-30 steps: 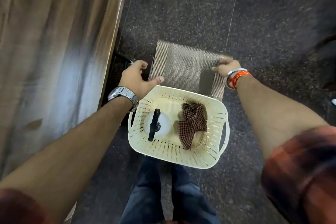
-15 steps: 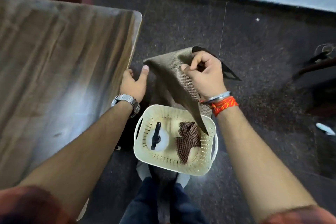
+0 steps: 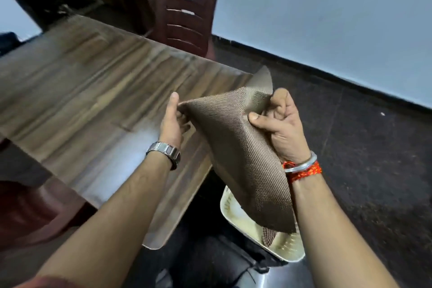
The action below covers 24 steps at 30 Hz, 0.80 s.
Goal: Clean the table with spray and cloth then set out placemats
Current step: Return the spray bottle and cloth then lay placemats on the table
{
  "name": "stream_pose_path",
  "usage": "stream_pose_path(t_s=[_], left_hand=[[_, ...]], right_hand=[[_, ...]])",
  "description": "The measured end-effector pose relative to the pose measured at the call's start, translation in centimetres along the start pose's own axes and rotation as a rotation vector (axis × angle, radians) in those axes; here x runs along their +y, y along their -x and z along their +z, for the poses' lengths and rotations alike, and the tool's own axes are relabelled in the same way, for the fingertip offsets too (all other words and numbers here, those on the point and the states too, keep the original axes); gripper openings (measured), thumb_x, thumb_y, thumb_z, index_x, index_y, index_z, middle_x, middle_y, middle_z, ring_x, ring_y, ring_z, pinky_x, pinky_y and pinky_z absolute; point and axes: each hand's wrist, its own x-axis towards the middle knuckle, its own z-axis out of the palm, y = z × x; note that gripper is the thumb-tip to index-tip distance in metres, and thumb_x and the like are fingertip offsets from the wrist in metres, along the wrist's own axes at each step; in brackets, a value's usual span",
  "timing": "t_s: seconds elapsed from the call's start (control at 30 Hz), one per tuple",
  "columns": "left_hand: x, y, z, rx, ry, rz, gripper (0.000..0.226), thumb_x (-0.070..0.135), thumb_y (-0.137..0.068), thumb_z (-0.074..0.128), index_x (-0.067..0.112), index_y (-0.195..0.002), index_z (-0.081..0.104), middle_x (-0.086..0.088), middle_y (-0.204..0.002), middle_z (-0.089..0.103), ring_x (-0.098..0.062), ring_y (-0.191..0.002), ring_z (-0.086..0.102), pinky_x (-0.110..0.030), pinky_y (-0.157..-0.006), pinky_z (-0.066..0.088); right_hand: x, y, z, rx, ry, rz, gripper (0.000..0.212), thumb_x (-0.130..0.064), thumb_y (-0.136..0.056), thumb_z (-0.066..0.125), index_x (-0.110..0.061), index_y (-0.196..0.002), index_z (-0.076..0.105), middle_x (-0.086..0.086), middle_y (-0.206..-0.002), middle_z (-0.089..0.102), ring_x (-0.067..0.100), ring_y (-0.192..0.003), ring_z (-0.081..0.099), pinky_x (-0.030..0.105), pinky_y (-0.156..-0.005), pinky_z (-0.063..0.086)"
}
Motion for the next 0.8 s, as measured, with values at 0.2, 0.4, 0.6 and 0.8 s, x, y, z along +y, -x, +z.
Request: stream_pose_path(t_s=[0.2,0.4,0.6,0.8], left_hand=[[3.3,-2.0,-12.5,0.178,0.007,0.041,0.080,0.072,-0.040,0.085,0.014,-0.093,0.073,0.000,-0.098,0.078,-0.020,-0.091,0.074,-0.043,-0.094,0.058],[5.1,-5.0,-28.8,0.059,-0.044,0.186,0.022,0.020,-0.084,0.082,0.012,-0.099,0.067,0.003,-0.085,0.076,-0.010,-0.075,0.070,-0.027,-0.072,0.058],[4.5,-8.9,-37.7,0.219,-0.158,0.255,0.075,0.025,-0.078,0.087,0.009,-0.142,0.052,-0.010,-0.136,0.064,-0.024,-0.122,0.063,-0.038,-0.110,0.047],[6.1,-13.6,-41.3,0.569,-0.328,0.376,0.068,0.039,-0.081,0.083,0.016,-0.139,0.055,0.003,-0.122,0.067,-0.021,-0.115,0.065,-0.023,-0.094,0.045]], right_hand=[[3.0,-0.4,6.6,0.024,0.178,0.132,0.050,0.026,-0.069,0.045,-0.020,-0.065,0.064,-0.007,-0.057,0.059,0.001,-0.051,0.057,0.013,-0.055,0.049],[12.6,-2.4,13.7,0.036,0.643,0.236,0.020,-0.022,-0.073,0.082,-0.022,-0.093,0.076,-0.003,-0.099,0.072,0.005,-0.092,0.065,0.020,-0.084,0.052],[20.8,-7.1,20.9,-0.059,0.890,0.141,0.030,-0.004,-0.072,0.081,-0.029,-0.085,0.072,0.000,-0.102,0.070,-0.003,-0.093,0.061,0.015,-0.097,0.041],[28.1,-16.0,23.9,-0.207,1.002,0.049,0.021,-0.006,-0.074,0.080,-0.017,-0.089,0.071,-0.003,-0.101,0.065,0.008,-0.096,0.059,0.020,-0.092,0.041]])
